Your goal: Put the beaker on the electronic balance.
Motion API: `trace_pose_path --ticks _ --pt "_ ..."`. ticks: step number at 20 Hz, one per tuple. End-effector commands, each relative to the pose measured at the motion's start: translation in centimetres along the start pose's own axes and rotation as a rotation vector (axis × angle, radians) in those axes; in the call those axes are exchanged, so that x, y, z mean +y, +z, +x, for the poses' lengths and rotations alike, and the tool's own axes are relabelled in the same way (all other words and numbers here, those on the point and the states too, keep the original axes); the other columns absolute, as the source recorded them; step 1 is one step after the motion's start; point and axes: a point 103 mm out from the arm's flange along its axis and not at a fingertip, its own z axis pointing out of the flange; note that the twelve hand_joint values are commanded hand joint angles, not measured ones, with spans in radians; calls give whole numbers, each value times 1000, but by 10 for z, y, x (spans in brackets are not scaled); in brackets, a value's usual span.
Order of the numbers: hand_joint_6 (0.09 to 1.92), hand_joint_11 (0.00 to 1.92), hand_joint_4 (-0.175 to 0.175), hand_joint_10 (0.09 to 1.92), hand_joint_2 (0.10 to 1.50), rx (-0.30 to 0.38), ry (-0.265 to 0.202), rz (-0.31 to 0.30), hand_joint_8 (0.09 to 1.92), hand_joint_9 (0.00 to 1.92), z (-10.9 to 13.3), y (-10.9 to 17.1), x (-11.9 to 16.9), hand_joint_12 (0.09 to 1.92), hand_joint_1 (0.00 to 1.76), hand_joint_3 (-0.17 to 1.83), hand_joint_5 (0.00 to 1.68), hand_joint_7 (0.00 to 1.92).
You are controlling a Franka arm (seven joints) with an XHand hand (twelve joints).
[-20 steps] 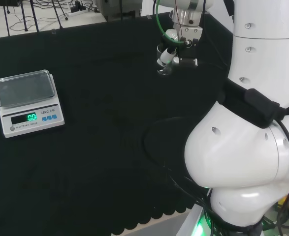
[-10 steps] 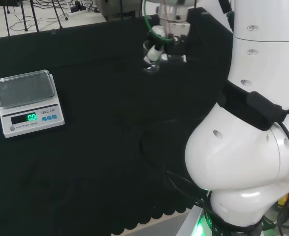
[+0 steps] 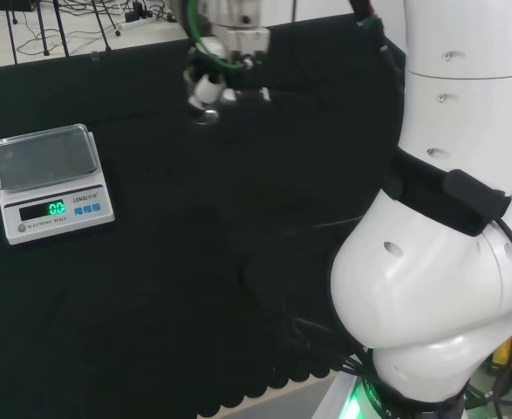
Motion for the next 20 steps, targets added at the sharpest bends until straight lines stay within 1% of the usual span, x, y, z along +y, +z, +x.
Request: trace_pose_path --ticks 1,4,5,6,9,10,12,14,15,20 --pt "1557 1120 26 1362 931 -46 -153 2 1563 973 114 -8 13 1072 1148 698 718 775" --pt "1557 1124 26 1362 928 -65 -209 19 1564 977 147 -4 24 1072 1149 703 719 777" --pt "1557 1124 26 1362 928 -51 -221 26 1564 978 147 -4 25 1072 1149 704 719 777" --pt "1556 1125 26 1362 927 -54 -238 35 1565 978 153 -2 29 1072 1149 705 720 777" --pt "1556 1125 26 1362 926 -67 -278 60 1565 979 178 6 45 1072 1149 707 721 777" --pt "1556 1124 26 1362 926 -78 -287 71 1564 980 188 12 51 1072 1149 707 722 778" --pt "1556 1124 26 1362 925 -50 -294 85 1564 981 201 21 60 1072 1149 709 722 778" --pt "1556 1124 26 1361 920 -55 -308 105 1562 983 217 31 67 1072 1151 716 724 782" --pt "1555 1124 26 1361 916 -46 -317 111 1561 984 225 36 70 1072 1152 721 725 784" --pt "1556 1124 25 1360 912 -44 -337 149 1559 985 246 60 78 1073 1153 729 726 788"
